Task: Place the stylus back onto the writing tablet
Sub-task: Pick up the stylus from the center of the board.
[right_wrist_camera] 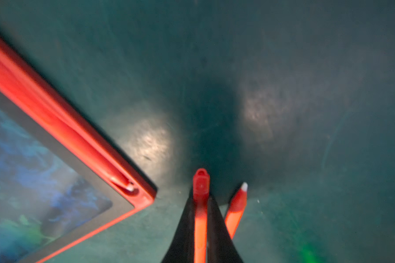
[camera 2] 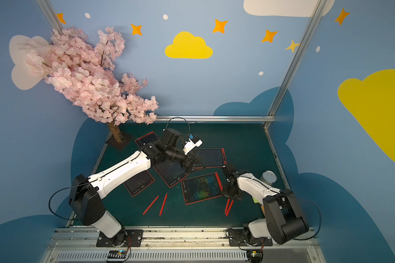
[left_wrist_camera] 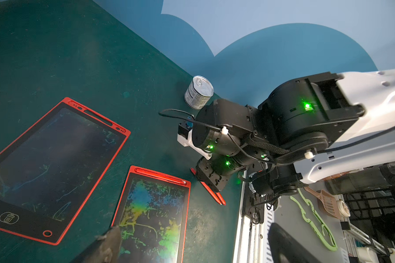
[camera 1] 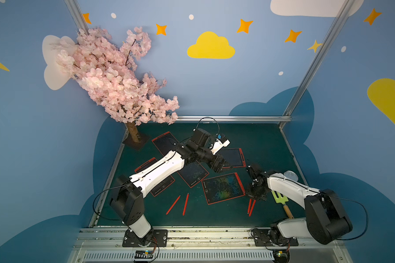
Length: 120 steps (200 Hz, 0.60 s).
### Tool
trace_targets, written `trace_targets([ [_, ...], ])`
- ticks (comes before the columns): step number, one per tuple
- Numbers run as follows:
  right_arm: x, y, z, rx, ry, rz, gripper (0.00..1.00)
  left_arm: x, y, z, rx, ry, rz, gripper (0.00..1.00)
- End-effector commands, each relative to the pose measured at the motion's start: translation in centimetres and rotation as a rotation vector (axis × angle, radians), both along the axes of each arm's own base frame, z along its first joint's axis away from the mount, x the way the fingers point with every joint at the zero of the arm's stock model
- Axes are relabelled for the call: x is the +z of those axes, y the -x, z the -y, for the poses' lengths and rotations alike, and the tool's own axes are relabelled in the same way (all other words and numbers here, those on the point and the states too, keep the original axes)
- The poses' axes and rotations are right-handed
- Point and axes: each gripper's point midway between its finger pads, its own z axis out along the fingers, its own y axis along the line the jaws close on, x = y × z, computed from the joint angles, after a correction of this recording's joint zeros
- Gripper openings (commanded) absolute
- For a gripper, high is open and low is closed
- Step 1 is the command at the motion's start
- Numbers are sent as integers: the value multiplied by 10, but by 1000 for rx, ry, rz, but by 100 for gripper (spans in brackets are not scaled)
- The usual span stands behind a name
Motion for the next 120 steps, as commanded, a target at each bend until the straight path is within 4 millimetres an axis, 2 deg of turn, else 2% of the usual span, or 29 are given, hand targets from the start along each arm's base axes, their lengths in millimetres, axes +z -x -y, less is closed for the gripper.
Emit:
trace_targets([
  [1, 10, -23, -2, 20, 18, 72, 11, 1, -6, -1, 13, 25, -26, 99],
  [72, 37, -51, -11, 84, -8, 146, 11, -2, -23, -10, 45, 46, -71, 99],
  [101, 43, -55, -19, 126, -51, 160, 11, -1, -28, -11, 45, 85, -131, 98],
  [120, 53, -56, -20, 156, -57, 183, 10, -11, -34, -11, 64, 72, -141, 97],
])
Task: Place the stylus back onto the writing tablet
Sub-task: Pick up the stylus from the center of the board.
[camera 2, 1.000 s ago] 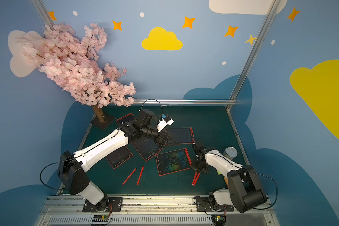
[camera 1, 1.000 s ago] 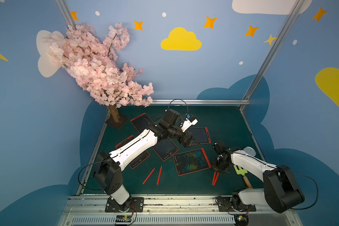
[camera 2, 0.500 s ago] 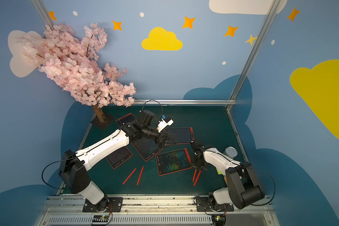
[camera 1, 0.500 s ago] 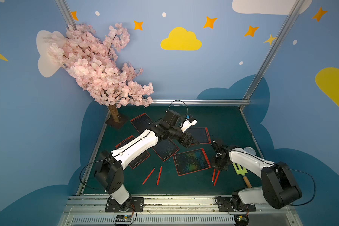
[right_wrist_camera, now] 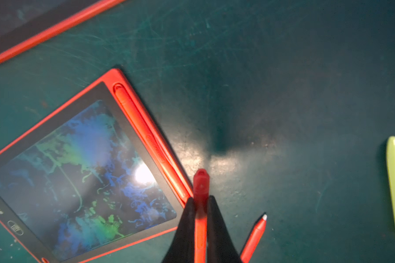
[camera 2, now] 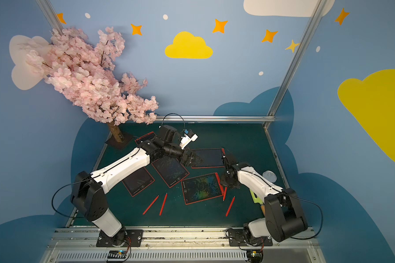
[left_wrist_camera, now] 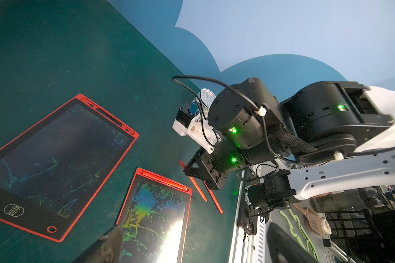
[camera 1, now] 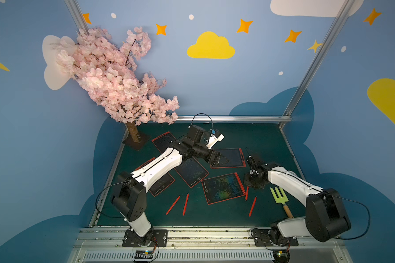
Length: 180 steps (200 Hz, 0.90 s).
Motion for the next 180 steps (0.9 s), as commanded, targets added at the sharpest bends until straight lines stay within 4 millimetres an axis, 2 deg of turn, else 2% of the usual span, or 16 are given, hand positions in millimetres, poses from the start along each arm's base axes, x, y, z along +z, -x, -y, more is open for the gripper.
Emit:
trace_targets([
  [1, 16, -4, -3, 51, -20, 29, 10, -7, -5, 1, 2, 16, -36, 96],
  [38, 27, -17, -8, 67, -56, 86, 11, -24, -15, 7, 38, -7, -133, 93],
  [68, 32, -32, -20, 63, -110, 137, 11, -48, -40, 8, 143, -24, -218, 90],
  [96, 41, -48, -30, 76, -137, 157, 11, -58, -49, 17, 189, 27, -262, 81],
  [137, 55, -69, -46, 124, -178, 189, 11, -75, -49, 25, 242, 75, -295, 73],
  [180, 72, -85, -61, 164, -227, 212, 10, -83, -33, 31, 251, 129, -322, 67],
])
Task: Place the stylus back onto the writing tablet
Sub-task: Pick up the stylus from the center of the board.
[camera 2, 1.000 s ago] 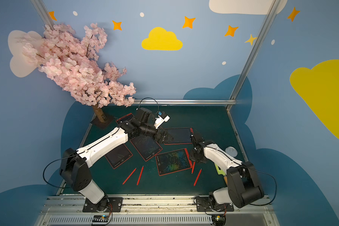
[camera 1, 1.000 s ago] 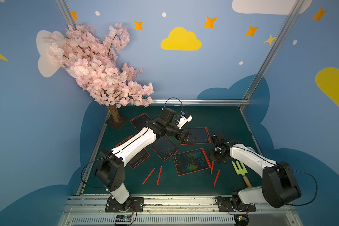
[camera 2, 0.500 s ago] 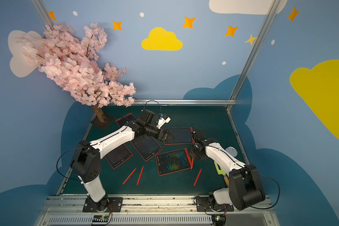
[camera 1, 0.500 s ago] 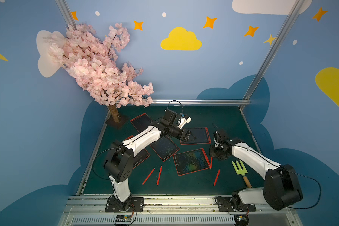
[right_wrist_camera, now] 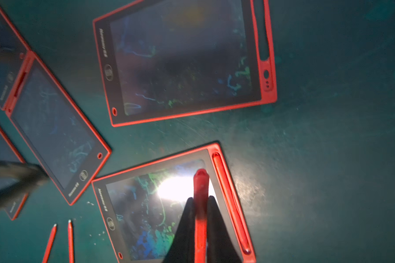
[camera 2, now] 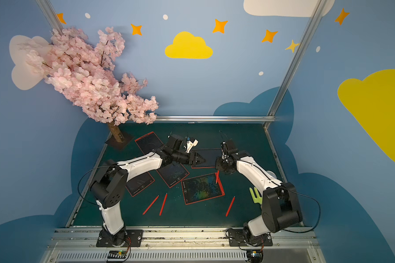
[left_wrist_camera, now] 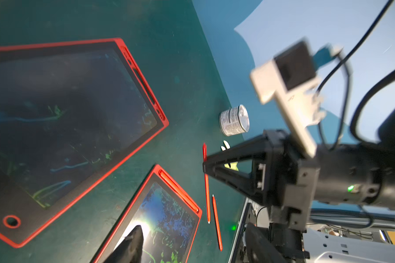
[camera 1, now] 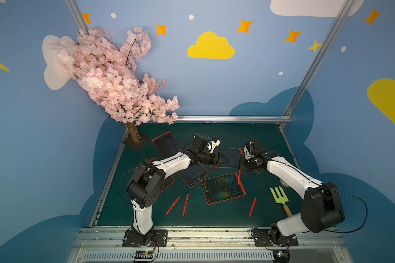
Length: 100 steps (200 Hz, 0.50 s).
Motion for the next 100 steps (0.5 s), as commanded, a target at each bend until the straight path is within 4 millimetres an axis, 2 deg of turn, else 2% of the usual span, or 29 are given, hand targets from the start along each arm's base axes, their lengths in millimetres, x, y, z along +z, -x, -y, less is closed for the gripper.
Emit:
trace_targets([
  [1, 15, -10, -11, 45, -40, 28, 10, 13, 2, 7, 31, 86, 19, 67],
  [34, 31, -14, -21, 74, -84, 47, 10, 9, 14, 18, 11, 118, 17, 65],
  [100, 47, -10, -29, 79, -149, 59, 10, 12, 18, 28, -8, 174, 22, 54],
])
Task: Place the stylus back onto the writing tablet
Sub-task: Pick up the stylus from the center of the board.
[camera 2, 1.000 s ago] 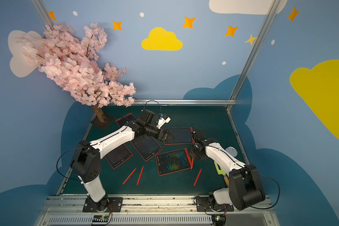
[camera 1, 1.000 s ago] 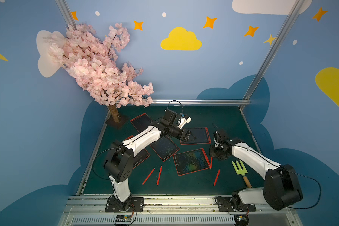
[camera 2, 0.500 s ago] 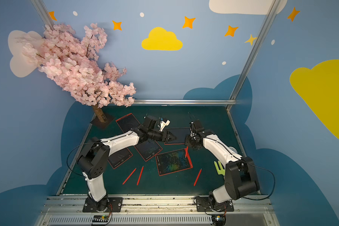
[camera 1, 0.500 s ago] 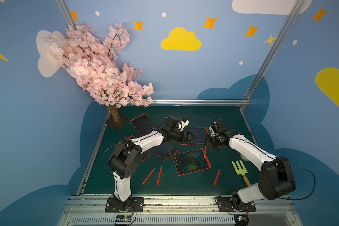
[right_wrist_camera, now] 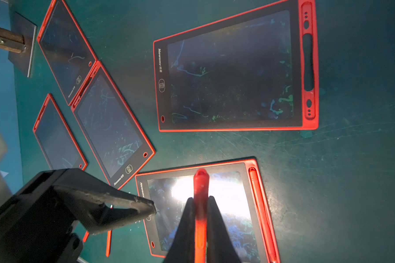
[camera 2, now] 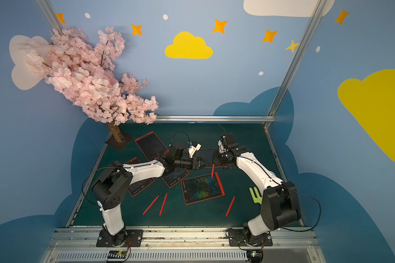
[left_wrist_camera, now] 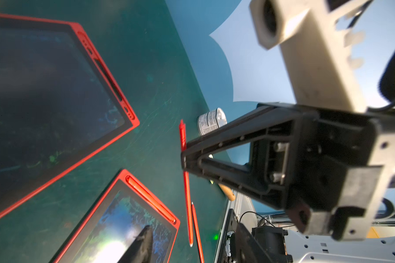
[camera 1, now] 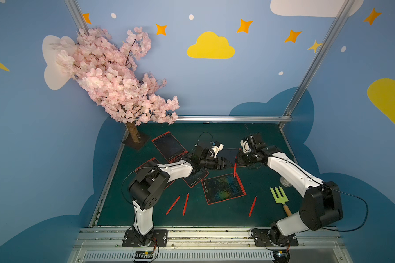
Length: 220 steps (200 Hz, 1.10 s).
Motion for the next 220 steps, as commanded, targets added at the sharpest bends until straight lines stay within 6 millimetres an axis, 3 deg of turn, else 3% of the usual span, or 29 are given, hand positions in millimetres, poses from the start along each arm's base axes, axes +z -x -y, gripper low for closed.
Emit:
trace_targets([
  [1, 15, 2, -3, 6, -34, 17, 10, 6, 1, 5, -13, 34, 19, 54],
  [55, 18, 8, -1, -1, -44, 26, 9, 1, -2, 12, -28, 28, 3, 50],
  [115, 24, 10, 1, 0, -43, 44, 9, -1, 4, 19, -70, 47, -8, 35],
  [147, 26, 11, 1, 4, -45, 48, 9, 5, 6, 25, -91, 84, 0, 35],
  [220, 27, 9, -3, 6, -66, 54, 9, -2, 8, 29, -93, 48, -4, 28],
])
